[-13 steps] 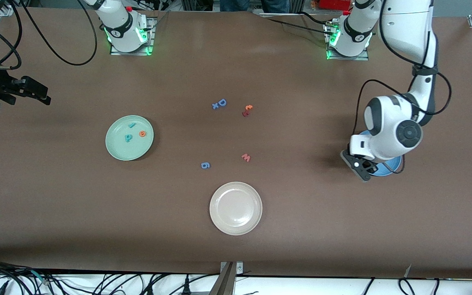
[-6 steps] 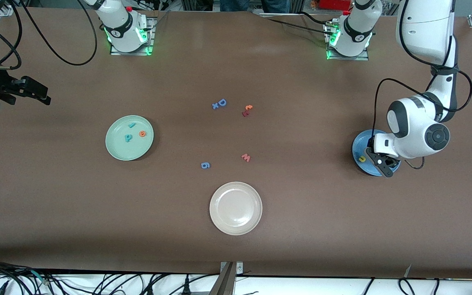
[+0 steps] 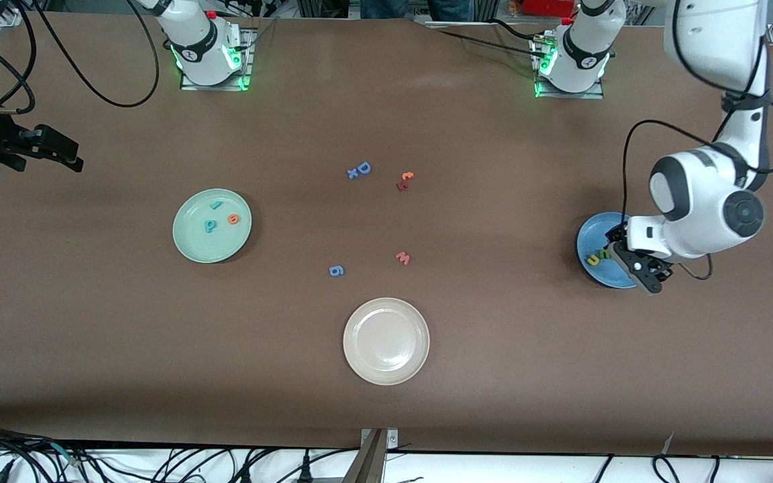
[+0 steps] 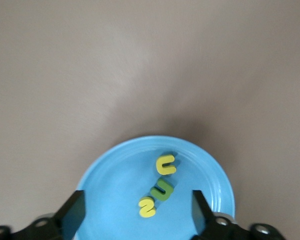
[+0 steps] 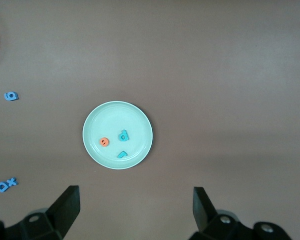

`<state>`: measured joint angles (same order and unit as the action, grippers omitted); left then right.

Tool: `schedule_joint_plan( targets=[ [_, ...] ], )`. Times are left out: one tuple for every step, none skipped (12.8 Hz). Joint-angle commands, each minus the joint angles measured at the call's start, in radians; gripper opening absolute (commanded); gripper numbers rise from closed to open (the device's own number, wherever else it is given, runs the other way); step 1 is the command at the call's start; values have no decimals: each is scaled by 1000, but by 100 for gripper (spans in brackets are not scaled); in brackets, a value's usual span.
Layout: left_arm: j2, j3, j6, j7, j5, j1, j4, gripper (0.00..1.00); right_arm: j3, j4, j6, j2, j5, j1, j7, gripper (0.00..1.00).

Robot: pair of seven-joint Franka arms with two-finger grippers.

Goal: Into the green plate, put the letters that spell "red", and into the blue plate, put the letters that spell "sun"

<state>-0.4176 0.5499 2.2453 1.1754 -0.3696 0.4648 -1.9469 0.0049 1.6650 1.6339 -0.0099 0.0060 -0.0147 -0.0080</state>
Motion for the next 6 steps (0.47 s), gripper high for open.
schedule_joint_plan(
  targets=[
    [193,-31,-110,-55,-9,-75,-14,100,7,-18,-11,5,6,-8,10,100],
    [239,-89,-140,-165,33,-121,-12,100,7,-18,-11,5,6,-8,10,100],
    [287,-150,-170,-294,114,-162,-4,100,7,-18,-11,5,6,-8,10,100],
    [327,-212,-200,-413,185,-194,2,100,7,-18,-8,5,6,-8,10,100],
    [364,-273,-234,-536,219,-216,2,100,7,-18,-6,5,6,-8,10,100],
    [385,-321,-259,-672,239,-230,3,100,7,-19,-5,5,6,-8,11,100]
  ],
)
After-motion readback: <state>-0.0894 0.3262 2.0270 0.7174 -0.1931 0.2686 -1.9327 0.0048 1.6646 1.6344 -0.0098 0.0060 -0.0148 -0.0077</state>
